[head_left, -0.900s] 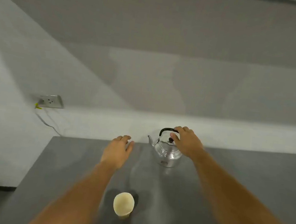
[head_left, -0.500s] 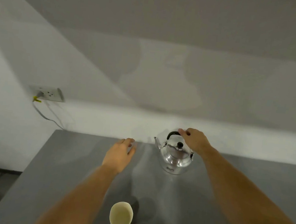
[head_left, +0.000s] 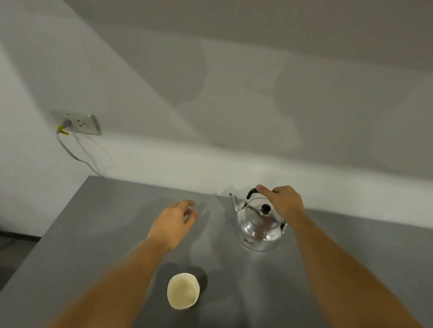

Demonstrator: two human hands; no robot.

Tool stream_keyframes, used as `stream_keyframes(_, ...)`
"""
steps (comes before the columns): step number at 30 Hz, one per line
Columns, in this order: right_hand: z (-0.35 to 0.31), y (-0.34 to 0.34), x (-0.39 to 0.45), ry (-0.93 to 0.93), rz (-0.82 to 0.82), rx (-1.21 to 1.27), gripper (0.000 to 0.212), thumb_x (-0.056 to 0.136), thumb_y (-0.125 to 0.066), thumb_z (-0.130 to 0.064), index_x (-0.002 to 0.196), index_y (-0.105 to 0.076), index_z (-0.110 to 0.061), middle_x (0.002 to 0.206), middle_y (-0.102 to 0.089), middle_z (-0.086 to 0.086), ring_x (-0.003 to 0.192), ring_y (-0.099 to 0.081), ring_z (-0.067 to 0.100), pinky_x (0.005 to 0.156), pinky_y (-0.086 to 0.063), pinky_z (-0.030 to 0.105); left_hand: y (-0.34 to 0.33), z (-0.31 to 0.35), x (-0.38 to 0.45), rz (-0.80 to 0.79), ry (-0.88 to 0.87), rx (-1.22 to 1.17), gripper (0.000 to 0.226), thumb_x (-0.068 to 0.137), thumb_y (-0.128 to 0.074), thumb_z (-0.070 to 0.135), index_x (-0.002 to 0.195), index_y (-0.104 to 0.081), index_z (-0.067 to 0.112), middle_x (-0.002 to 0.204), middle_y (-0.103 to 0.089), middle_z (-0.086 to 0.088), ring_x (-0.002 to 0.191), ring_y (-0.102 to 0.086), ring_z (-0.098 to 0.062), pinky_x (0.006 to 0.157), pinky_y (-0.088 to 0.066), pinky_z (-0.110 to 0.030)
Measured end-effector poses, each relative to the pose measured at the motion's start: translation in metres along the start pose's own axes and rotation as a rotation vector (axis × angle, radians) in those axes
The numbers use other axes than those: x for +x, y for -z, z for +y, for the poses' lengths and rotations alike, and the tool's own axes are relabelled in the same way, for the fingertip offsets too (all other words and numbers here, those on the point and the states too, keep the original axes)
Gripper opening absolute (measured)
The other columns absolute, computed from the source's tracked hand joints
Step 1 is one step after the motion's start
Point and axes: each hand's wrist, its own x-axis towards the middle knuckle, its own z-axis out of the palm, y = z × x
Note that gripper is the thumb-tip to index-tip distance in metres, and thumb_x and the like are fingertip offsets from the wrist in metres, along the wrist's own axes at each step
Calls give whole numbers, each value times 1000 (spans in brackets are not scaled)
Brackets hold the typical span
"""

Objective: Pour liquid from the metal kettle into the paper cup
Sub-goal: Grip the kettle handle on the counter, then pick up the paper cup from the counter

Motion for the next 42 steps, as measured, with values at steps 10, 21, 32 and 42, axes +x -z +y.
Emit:
stream_keyframes(10,11,5,-73,15,31,51,71,72,-65,-74,44,-34,-17,37,-30,-6,43,-36,20,49,-30,32,-7,-23,-69,-13,86,-168,36,96,-55,49,123,-64,28,107,-72,3,95,-67,-14,90,-52,-30)
stream_keyframes(21,9,18,-151,70,13,102,66,77,-70,-66,52,-38,-14,52,-34,6,48,-33,20,52,-29,34,-35,-52,-155,-95,190,-392,73,70,-58,85,126,-59,38,121,-64,20,113,-59,3,98,-45,-25)
stream_keyframes(32,1,17,-194,164,-28,22,71,73,-66,-74,50,-40,-13,45,-35,-2,41,-32,13,50,-30,33,-57,-50,-171,-103,224,-454,67,59,-89,55,117,-58,39,109,-70,16,100,-66,-3,83,-52,-24)
stream_keyframes(42,-16,7,-215,235,-104,-130,68,68,-67,-78,47,-39,-19,35,-37,-7,34,-37,8,45,-32,28,-62,-50,-166,-88,264,-456,62,63,-93,39,113,-57,33,103,-71,14,95,-64,3,72,-46,-15)
